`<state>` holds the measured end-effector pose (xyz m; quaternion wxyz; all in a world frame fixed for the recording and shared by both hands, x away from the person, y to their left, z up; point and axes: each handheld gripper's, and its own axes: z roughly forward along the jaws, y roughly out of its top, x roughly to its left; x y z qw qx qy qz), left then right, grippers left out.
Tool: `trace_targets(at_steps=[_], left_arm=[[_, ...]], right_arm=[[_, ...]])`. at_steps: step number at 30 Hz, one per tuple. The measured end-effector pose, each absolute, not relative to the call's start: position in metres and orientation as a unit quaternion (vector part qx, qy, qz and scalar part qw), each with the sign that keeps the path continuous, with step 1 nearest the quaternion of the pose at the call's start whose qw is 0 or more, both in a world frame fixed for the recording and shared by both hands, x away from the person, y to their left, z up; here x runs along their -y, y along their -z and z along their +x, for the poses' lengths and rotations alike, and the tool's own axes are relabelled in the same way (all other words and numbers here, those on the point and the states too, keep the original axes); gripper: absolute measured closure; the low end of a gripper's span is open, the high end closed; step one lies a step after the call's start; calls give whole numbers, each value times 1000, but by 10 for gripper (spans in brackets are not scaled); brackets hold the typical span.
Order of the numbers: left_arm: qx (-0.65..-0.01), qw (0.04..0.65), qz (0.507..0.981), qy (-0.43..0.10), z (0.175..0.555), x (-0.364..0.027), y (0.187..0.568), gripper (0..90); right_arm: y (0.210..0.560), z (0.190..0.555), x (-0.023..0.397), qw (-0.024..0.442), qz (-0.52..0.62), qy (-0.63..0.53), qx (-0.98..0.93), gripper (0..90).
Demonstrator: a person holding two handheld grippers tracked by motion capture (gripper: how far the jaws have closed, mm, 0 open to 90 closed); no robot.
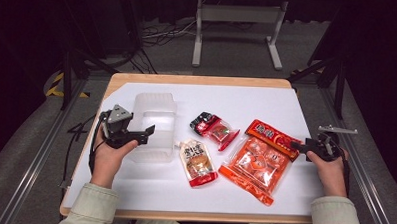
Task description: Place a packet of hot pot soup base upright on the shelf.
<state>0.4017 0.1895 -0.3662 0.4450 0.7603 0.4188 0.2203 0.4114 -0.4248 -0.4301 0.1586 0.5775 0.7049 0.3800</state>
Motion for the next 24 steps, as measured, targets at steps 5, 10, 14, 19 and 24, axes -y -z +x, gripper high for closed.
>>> trace_targets(at_steps=[5, 10, 14, 19, 24], left_arm=[[-419, 444, 761, -220, 402, -189, 367, 117], [-419, 446, 760, -220, 401, -190, 365, 117], [-418, 445, 760, -222, 401, -189, 365, 117], [-416, 446, 761, -221, 401, -187, 365, 116], [-415, 443, 763, -221, 402, -187, 366, 113]], right_arm=[[433, 413, 424, 138, 579, -385, -705, 223], [432, 412, 423, 101, 584, -410, -693, 238], [426, 408, 425, 87, 565, -441, -692, 318], [422, 405, 422, 87, 542, -453, -702, 375], [419, 402, 413, 100, 497, -452, -734, 428]])
